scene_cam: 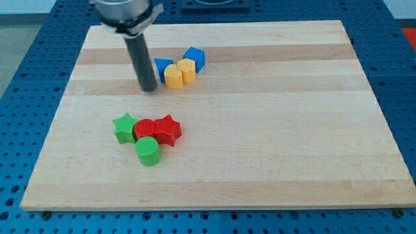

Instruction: Separate the blue blocks from yellow blocks

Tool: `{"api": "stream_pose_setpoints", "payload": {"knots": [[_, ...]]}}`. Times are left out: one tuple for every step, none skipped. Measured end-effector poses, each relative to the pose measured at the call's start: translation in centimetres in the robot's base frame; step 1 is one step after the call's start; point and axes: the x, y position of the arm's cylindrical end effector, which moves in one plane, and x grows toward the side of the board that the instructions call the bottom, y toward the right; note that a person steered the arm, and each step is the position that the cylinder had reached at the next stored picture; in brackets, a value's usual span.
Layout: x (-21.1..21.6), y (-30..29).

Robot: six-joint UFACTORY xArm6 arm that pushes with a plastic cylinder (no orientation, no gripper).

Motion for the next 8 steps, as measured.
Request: {"api": "stream_pose_setpoints", "payload": {"knots": [[-0.9, 0.0], [-1.6, 0.4], [-2.5, 1.8], [-3.9, 1.8], [-5.9, 1.8], [-6.7, 2.0], [-6.7, 3.2], [-6.6, 5.2]]}}
